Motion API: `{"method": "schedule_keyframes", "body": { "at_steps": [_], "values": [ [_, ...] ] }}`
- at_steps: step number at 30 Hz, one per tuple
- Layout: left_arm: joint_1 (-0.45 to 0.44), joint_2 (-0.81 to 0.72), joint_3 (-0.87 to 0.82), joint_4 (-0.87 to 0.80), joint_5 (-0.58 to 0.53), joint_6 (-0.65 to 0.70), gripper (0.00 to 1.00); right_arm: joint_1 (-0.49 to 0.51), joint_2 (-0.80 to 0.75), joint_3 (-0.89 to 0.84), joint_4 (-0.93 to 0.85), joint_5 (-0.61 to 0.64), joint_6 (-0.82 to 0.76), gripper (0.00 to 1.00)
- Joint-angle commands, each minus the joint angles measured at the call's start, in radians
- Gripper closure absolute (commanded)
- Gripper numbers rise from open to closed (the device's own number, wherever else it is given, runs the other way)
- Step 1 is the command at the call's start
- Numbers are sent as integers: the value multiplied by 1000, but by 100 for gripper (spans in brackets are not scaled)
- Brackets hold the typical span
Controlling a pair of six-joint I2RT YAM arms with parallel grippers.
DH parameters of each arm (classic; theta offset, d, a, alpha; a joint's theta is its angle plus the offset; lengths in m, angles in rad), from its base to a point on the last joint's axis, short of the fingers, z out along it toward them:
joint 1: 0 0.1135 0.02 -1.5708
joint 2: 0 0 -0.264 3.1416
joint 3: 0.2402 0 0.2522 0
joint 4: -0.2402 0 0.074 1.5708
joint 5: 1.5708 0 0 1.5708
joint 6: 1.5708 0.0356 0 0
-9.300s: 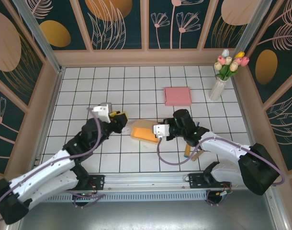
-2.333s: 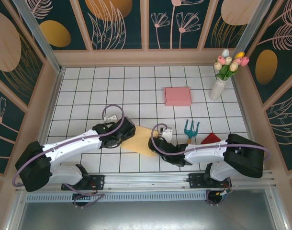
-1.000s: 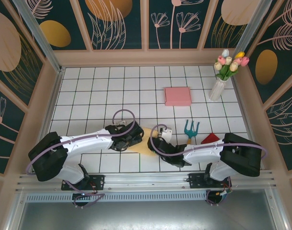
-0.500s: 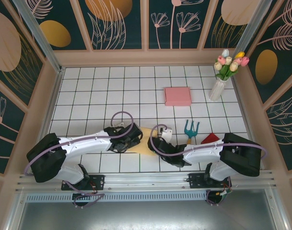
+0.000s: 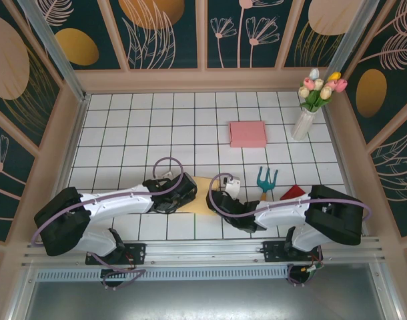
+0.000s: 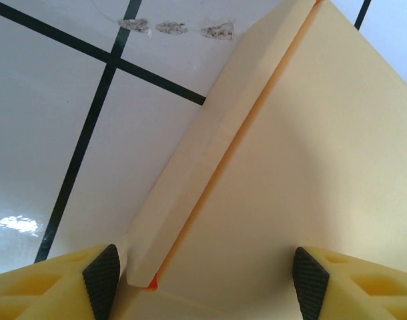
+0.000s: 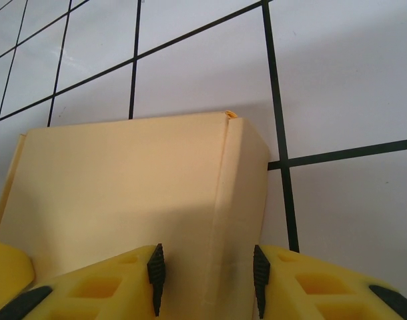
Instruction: Fold the paper box
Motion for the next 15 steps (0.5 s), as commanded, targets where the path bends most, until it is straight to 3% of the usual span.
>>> {"method": "schedule_keyframes", "body": {
  "at_steps": [1, 15],
  "values": [
    [-10, 37, -39, 48, 50, -33, 30, 17, 37, -9, -88, -28, 13, 57],
    [-10, 16, -41, 8, 10, -44, 30, 107, 9, 129, -323, 103, 1, 57]
  ]
}}
